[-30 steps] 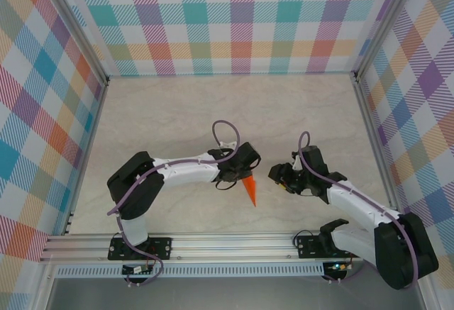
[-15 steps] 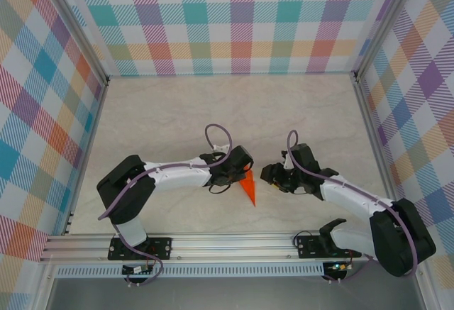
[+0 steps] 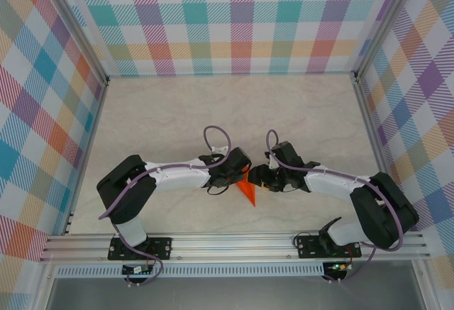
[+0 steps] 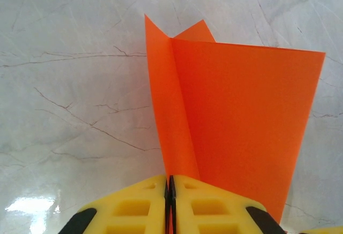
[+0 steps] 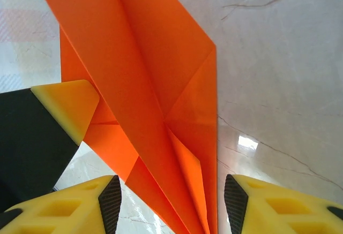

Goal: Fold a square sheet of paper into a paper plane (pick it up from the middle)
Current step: Move the paper to the center of the table.

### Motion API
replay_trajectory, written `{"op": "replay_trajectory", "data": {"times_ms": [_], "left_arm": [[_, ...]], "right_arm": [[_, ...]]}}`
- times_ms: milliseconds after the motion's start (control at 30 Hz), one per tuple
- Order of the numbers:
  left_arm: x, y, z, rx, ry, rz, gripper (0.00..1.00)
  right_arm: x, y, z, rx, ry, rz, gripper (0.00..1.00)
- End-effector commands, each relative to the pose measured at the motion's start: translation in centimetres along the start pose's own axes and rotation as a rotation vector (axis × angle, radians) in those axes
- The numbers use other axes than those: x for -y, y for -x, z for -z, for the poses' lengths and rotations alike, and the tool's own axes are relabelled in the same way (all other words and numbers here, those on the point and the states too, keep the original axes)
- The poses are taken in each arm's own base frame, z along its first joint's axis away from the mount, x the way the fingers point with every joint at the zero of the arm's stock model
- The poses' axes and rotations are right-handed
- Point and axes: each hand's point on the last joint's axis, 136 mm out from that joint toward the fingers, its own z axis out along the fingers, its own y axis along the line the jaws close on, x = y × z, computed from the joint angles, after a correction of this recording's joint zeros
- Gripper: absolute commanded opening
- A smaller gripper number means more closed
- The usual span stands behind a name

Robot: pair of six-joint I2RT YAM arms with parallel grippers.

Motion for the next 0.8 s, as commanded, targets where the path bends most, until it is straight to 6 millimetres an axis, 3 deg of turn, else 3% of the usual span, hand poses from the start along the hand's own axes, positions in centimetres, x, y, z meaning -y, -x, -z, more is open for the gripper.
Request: {"op": "replay_trajectory", "data": {"times_ms": [0,333,767], "left_arm": [[-0.5,0.4,0.3,0.007,-0.003,0.012,0.12],[-0.4,0.2,0.0,-0.003,-0.007,0.019,0.15],[0.1,0.3,-0.2,0.003,-0.032,0.030,0.16]], "right_arm": [[-1.7,0.6,-0.4,0.003,0.042,0.069,0.56],[-2.7,-0.1,-1.1,-0.026,0.087,0.133,0.54],[-1.8,-0.6,-1.9,-0.041,0.026,0.167,0.46]]}}
